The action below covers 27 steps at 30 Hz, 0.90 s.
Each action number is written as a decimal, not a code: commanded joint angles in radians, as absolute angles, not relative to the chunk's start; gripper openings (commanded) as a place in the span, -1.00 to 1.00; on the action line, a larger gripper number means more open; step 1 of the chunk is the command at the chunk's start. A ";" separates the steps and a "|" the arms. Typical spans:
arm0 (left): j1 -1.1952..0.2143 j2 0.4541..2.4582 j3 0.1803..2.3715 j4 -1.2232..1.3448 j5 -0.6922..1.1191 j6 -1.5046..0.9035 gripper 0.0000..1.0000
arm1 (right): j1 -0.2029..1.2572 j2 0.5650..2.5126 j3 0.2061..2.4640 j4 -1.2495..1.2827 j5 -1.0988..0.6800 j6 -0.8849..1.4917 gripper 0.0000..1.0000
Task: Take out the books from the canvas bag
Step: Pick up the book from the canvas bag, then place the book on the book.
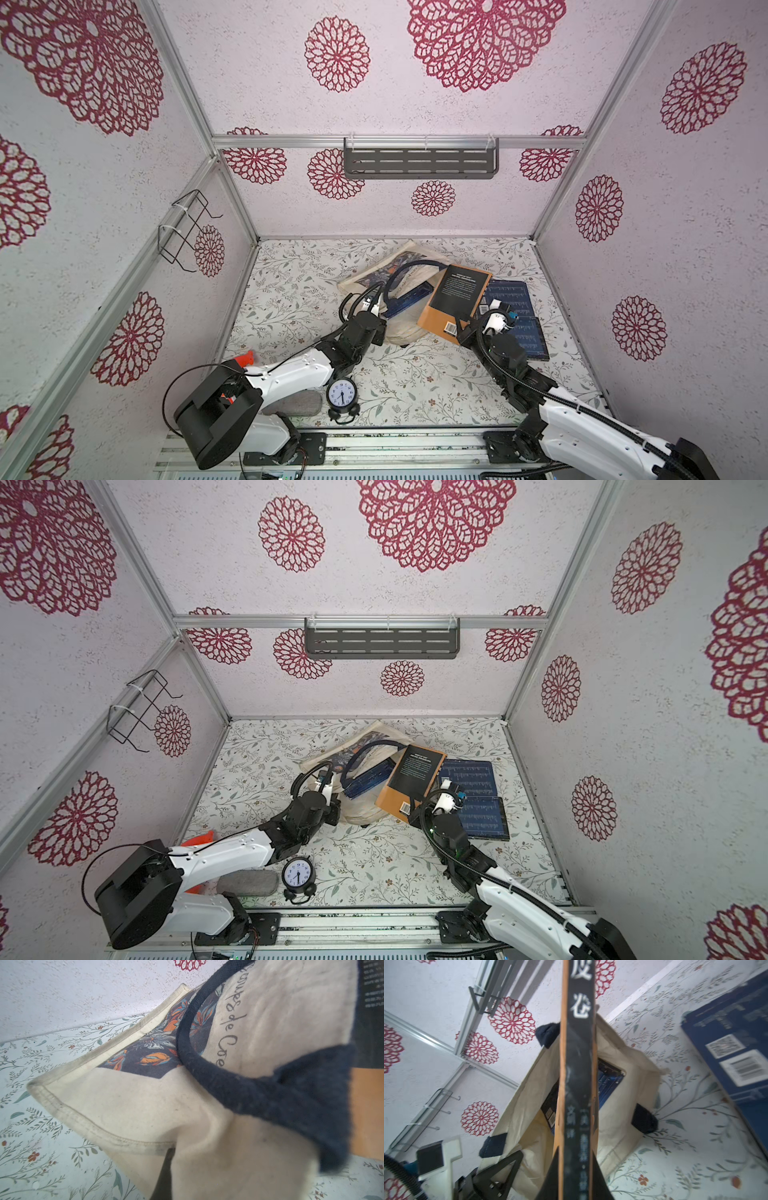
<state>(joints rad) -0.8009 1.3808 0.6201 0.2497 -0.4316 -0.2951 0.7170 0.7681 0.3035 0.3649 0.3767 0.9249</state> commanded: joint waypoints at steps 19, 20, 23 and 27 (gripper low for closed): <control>-0.818 1.401 0.644 0.261 -0.440 -0.289 -1.00 | 0.704 0.457 0.295 -0.068 1.029 1.359 -1.00; -0.818 1.402 0.644 0.261 -0.440 -0.288 -1.00 | 0.704 0.461 0.292 -0.076 1.031 1.381 -1.00; -0.819 1.404 0.646 0.261 -0.438 -0.288 -1.00 | 0.704 0.479 0.287 -0.109 1.040 1.462 -1.00; -0.821 1.406 0.647 0.261 -0.438 -0.287 -1.00 | 0.704 0.510 0.276 -0.120 1.040 1.543 -1.00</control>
<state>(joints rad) -0.8093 1.3941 0.6201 0.2485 -0.4316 -0.2947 0.7074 0.5003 0.2687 -0.1127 0.9565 1.4094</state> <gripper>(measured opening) 0.081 0.144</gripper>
